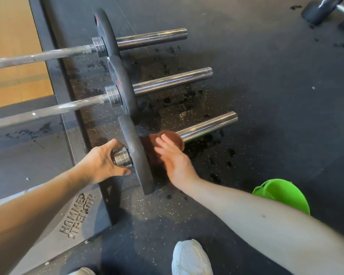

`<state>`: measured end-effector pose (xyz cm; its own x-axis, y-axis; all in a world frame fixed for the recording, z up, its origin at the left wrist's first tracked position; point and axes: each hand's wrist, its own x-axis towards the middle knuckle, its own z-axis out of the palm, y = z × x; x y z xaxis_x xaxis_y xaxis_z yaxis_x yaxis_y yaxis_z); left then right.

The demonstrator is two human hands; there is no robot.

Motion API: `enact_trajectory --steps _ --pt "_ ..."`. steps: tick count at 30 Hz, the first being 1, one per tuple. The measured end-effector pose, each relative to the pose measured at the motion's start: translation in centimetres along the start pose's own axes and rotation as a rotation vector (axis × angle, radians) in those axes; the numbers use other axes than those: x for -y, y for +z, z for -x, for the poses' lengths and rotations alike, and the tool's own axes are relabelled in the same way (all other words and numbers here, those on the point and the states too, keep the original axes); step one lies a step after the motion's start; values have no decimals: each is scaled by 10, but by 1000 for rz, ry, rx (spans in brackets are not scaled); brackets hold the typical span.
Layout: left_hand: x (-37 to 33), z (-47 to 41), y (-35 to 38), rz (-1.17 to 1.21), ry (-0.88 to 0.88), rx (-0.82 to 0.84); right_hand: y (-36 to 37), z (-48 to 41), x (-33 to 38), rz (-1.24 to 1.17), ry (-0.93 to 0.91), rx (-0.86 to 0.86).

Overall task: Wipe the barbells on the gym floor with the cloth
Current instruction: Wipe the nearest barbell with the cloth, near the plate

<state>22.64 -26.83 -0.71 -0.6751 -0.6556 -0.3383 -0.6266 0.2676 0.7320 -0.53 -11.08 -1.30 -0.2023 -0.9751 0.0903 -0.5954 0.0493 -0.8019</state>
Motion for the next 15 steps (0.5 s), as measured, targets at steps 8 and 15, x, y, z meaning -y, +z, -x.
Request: enact_trajectory --steps 8,15 --pt "-13 -9 -20 99 -169 192 -114 -47 -74 427 300 -344" --pt "-13 -5 -13 110 -154 164 -22 -12 -3 345 64 -125"
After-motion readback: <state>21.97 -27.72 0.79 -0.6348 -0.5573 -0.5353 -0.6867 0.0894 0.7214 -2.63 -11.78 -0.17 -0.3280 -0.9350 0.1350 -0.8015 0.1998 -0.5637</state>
